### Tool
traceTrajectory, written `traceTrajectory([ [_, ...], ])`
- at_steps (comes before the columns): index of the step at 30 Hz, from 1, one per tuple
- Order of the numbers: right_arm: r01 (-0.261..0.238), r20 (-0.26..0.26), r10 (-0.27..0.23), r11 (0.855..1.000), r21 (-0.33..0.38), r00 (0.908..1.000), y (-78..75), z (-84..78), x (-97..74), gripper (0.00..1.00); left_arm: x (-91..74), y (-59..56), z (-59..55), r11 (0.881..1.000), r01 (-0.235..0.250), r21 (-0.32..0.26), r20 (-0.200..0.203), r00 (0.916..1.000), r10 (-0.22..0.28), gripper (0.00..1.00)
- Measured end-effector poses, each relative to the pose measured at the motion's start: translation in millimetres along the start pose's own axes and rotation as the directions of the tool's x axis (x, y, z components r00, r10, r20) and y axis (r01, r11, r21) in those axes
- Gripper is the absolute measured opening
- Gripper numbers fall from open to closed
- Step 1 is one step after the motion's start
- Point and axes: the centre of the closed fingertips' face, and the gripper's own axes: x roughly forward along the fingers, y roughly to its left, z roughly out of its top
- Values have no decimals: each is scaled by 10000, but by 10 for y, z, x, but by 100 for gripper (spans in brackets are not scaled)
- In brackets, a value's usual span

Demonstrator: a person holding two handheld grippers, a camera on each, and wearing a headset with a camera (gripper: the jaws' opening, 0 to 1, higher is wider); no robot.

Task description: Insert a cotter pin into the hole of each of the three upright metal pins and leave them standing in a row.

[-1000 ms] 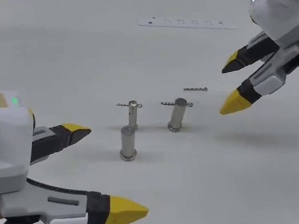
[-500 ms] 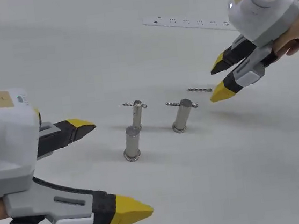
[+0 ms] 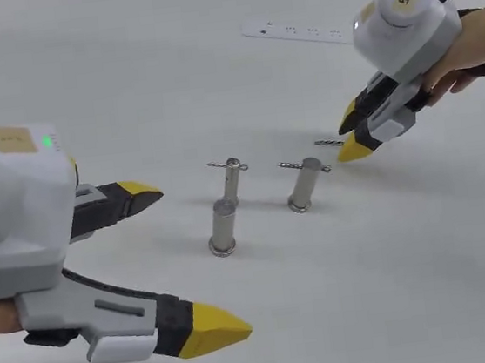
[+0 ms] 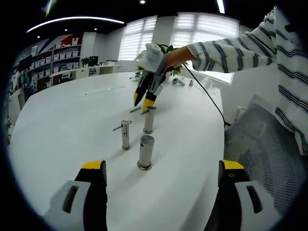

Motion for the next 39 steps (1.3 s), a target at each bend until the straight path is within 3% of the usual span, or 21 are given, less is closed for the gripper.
traceTrajectory([
  [2, -140, -104, 140, 9999, 21, 9998, 32, -29, 40, 27, 0, 13, -9, 10000, -70, 11, -19, 10000, 70, 93],
  [3, -285, 148, 291, 9990, -347, 9995, 42, 25, 34, 27, 0, 29, -11, 9999, -164, 2, 7, 9999, 164, 93],
  [5, -199, 30, 199, 9998, 27, 9998, 27, -11, 9, 26, 2, 49, -15, 9996, -260, -56, 41, 9997, 260, 95],
  [14, -150, -24, 150, 9998, 103, 9999, -7, -29, 15, 26, -10, 83, -48, 9988, -481, -73, -20, 9988, 481, 89],
  [20, -110, -287, 114, 9998, 139, 9995, 14, -22, 24, 21, -46, 66, -2, 9986, -519, -110, 150, 9985, 521, 86],
  [24, 85, -323, -73, 9993, 358, 9995, -26, -17, 38, 11, -60, 70, -2, 9982, -588, -118, 118, 9982, 590, 85],
  [27, 264, -496, -262, 9996, 36, 9984, -61, -17, 48, 5, -75, 76, 13, 9975, -674, -219, 203, 9975, 678, 85],
  [39, 476, -618, -481, 9988, -96, 9969, -68, -8, 63, 3, -124, 58, -71, 9960, -741, -493, 2, 9972, 742, 84],
])
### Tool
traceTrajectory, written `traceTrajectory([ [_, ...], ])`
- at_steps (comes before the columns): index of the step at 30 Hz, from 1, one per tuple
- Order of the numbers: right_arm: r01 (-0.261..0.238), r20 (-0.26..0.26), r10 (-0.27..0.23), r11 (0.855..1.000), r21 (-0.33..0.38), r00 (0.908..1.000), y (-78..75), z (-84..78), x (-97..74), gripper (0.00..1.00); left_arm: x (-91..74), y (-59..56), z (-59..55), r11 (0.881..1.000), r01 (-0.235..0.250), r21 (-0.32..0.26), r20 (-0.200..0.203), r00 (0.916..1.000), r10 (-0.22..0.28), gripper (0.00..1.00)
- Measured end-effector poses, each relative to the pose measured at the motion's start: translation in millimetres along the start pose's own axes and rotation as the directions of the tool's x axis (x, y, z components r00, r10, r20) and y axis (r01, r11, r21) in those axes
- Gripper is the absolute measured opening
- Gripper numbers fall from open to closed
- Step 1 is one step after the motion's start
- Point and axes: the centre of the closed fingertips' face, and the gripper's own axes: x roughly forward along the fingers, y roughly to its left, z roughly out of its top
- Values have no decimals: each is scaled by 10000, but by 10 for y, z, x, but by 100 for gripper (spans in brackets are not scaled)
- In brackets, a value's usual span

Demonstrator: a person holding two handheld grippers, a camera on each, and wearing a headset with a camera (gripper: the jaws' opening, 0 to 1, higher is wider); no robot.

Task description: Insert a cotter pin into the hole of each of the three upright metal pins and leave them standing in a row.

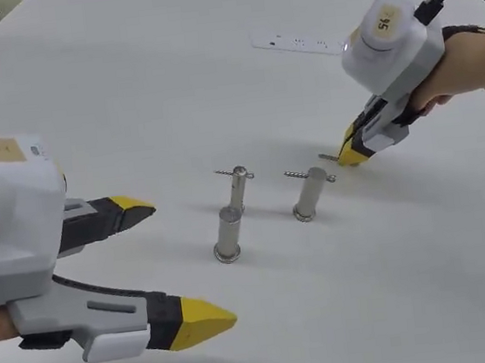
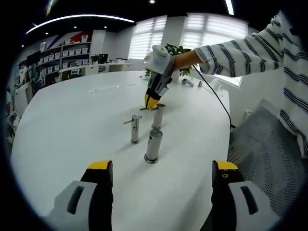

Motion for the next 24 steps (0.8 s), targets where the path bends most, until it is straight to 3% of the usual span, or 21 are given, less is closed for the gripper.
traceTrajectory([
  [9, 139, -320, -144, 9998, -173, 9994, 14, -57, -35, 3, -34, 19, -18, 10000, -77, 21, -195, 9998, 78, 83],
  [19, 576, 273, -564, 9973, -466, 9980, 87, -27, -316, 3, -65, 5, 45, 9999, -101, -17, -208, 9997, 101, 82],
  [24, 1001, 734, -964, 9938, -486, 9926, 120, 6, -502, 3, -69, 10, 79, 9999, -155, 17, -185, 9997, 155, 81],
])
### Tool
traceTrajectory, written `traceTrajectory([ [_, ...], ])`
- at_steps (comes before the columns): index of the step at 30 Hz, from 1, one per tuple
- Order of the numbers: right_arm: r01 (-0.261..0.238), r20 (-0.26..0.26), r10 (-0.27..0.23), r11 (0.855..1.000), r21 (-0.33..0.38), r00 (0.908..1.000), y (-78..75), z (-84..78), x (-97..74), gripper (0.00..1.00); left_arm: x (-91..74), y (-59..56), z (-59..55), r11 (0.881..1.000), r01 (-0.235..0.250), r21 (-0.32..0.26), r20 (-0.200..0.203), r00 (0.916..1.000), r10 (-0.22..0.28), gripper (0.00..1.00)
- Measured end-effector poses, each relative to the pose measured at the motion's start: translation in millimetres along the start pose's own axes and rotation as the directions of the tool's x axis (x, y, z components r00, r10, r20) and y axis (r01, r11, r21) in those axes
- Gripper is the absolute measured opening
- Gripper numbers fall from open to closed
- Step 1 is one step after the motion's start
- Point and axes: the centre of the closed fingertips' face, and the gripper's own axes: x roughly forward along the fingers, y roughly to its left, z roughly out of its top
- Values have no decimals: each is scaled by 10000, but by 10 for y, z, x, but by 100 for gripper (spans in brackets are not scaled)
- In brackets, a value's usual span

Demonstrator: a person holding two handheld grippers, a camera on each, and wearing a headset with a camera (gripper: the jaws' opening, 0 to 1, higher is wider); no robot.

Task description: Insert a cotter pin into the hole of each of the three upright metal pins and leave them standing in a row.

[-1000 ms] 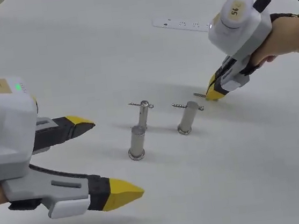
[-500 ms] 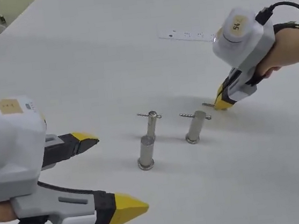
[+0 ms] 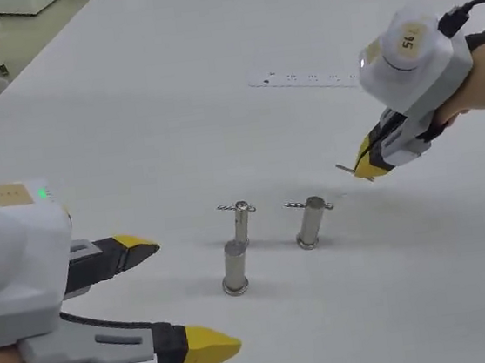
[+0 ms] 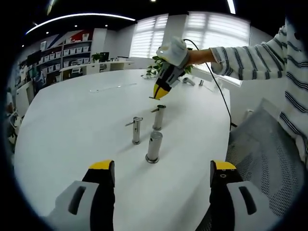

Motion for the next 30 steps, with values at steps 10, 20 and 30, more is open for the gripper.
traceTrajectory([
  [10, 583, 877, -585, 9983, 51, 9944, 89, 55, -282, 3, 1, 12, 56, 9999, -63, -89, -81, 9999, 62, 77],
  [20, 1245, 1776, -1205, 9922, -115, 9767, 286, 173, -496, 3, -8, 44, 188, 9991, -66, -423, 122, 9999, 71, 70],
  [30, 1680, 2653, -1558, 9855, -239, 9515, 513, 305, -628, 3, 20, 29, 342, 9993, -34, -377, 370, 9993, 48, 64],
])
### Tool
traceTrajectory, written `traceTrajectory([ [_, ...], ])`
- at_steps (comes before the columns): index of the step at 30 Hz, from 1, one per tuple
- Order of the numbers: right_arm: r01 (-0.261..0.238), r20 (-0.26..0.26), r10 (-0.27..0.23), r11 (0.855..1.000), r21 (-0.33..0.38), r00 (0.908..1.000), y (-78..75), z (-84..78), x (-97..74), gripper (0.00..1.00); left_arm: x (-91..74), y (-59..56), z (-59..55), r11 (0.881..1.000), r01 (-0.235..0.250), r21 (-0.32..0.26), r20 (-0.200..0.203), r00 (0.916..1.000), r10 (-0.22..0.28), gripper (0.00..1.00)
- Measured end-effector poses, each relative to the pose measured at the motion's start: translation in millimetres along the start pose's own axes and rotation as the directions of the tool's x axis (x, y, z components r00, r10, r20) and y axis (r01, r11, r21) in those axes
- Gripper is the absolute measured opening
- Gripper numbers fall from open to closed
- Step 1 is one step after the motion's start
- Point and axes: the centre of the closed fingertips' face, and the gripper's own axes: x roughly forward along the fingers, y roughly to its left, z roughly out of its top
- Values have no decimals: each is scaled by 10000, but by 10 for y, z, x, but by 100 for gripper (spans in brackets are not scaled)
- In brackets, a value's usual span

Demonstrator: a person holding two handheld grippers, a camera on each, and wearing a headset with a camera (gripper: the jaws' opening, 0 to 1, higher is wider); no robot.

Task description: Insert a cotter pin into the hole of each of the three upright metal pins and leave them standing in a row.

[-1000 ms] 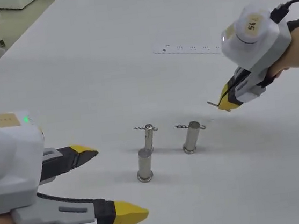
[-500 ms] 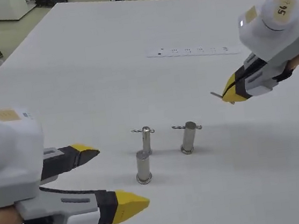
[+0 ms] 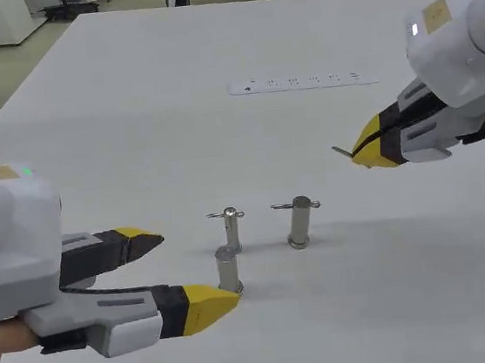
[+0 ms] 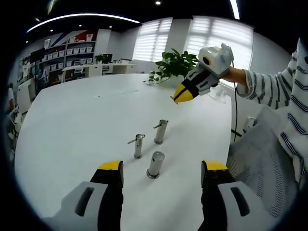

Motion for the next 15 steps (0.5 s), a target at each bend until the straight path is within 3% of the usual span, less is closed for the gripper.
traceTrajectory([
  [2, 3, 146, -3, 10000, -29, 9999, -11, 15, 0, 3, 12, -20, 47, 10000, 73, 24, 87, 9999, -73, 63],
  [10, 258, 1201, -294, 9992, 315, 9923, 254, 240, -47, 3, 91, -115, 192, 9982, 485, -363, 423, 9980, -469, 56],
  [13, 379, 1461, -438, 9984, 425, 9883, 308, 269, -44, 3, 121, -150, 254, 9984, 565, 20, 699, 9959, -565, 55],
  [15, 446, 1576, -506, 9981, 415, 9862, 360, 288, -50, 3, 139, -173, 255, 9978, 665, -71, 619, 9959, -659, 55],
])
